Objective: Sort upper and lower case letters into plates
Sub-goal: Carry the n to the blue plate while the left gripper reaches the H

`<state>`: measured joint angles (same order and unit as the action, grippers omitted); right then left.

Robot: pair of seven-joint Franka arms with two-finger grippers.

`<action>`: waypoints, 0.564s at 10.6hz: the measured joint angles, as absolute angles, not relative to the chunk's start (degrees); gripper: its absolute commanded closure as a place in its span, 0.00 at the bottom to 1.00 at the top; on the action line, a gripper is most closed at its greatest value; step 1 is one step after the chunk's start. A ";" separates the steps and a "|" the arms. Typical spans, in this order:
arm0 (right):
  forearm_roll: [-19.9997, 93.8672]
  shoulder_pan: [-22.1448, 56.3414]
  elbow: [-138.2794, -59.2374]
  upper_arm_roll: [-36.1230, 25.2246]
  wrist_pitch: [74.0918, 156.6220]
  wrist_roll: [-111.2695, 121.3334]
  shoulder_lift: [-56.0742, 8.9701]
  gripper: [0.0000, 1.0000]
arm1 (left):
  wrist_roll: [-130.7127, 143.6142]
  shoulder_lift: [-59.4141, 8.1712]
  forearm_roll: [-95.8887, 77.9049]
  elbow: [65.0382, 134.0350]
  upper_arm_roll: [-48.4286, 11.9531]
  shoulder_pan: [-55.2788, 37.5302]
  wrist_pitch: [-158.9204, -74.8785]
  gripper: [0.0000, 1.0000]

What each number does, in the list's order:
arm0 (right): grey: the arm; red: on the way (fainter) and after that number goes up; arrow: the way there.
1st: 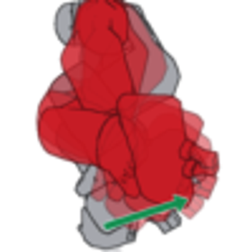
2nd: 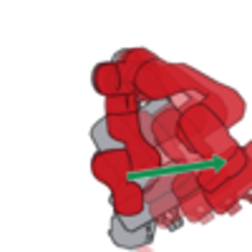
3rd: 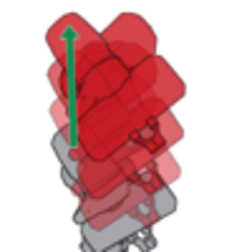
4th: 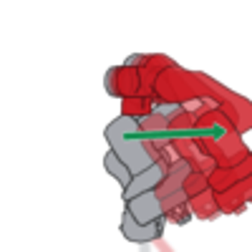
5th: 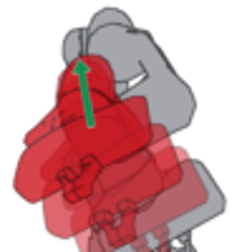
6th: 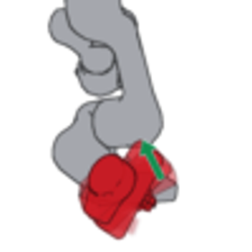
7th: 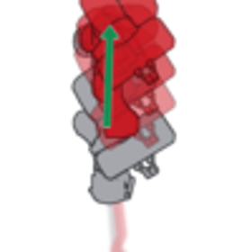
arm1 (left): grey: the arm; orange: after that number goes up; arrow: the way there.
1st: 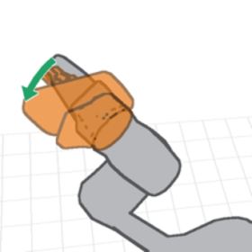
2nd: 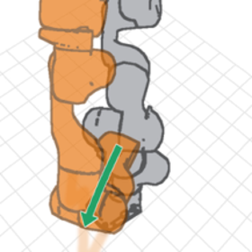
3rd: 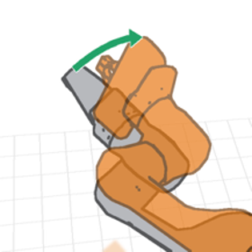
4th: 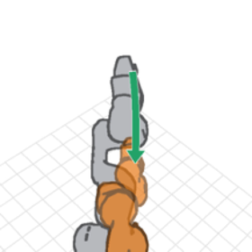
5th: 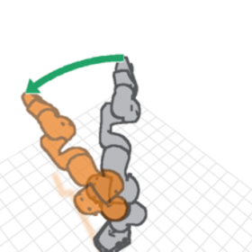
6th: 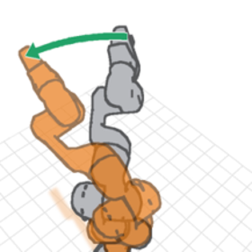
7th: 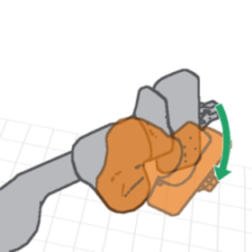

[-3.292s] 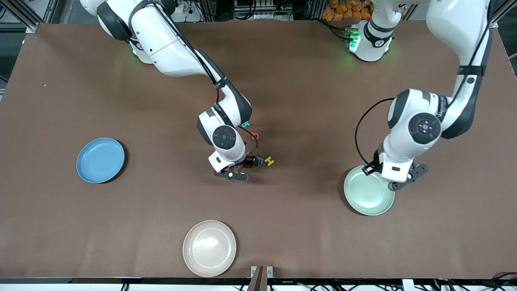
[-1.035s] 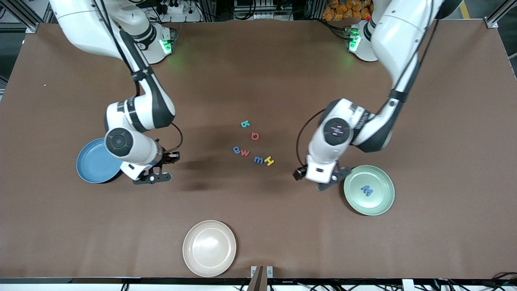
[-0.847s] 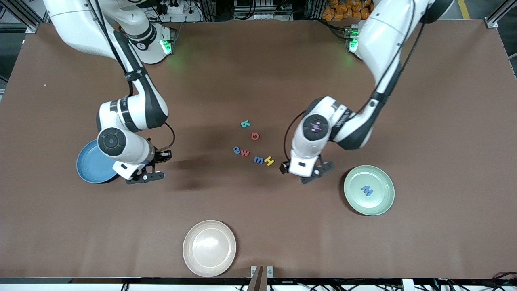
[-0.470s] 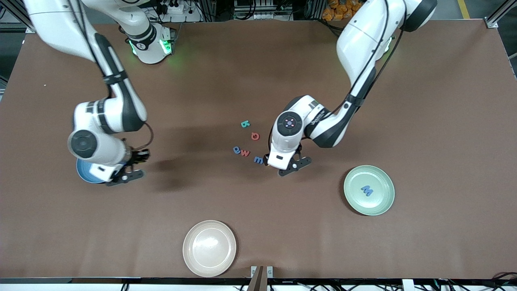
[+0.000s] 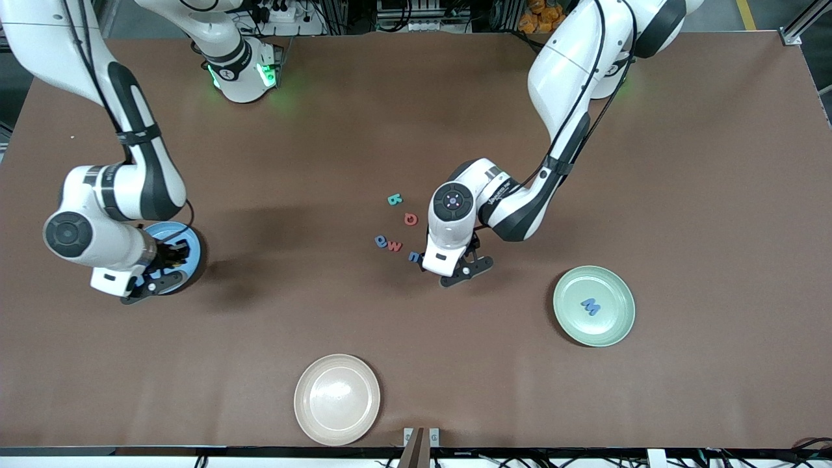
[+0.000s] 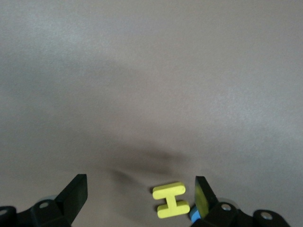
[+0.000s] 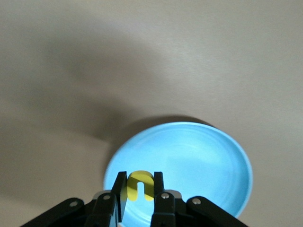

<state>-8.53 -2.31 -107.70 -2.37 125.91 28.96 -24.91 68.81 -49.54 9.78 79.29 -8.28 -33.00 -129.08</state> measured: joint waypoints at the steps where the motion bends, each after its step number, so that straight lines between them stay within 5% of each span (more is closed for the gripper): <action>1: -9.09 -3.93 -107.80 -2.37 127.38 32.45 -25.05 0.80 | 68.81 -50.17 9.78 78.77 -8.27 -33.04 -129.08 0.00; 2: -9.12 -5.62 -107.80 -2.37 128.48 35.90 -25.45 0.25 | 68.81 -50.82 9.78 78.25 -8.28 -33.15 -129.09 0.00; 3: -9.12 -7.18 -107.80 -2.38 128.94 38.23 -25.97 0.00 | 68.85 -51.51 9.78 77.62 -8.29 -33.41 -129.17 0.00; 6: -7.11 -7.73 -107.87 -1.49 125.27 39.42 -27.02 0.00 | 69.83 -52.85 9.78 76.12 -8.29 -34.01 -129.22 0.00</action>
<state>-7.11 -7.73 -107.87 -1.49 125.27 39.42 -27.02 69.83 -52.85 9.78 76.12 -8.29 -34.01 -129.22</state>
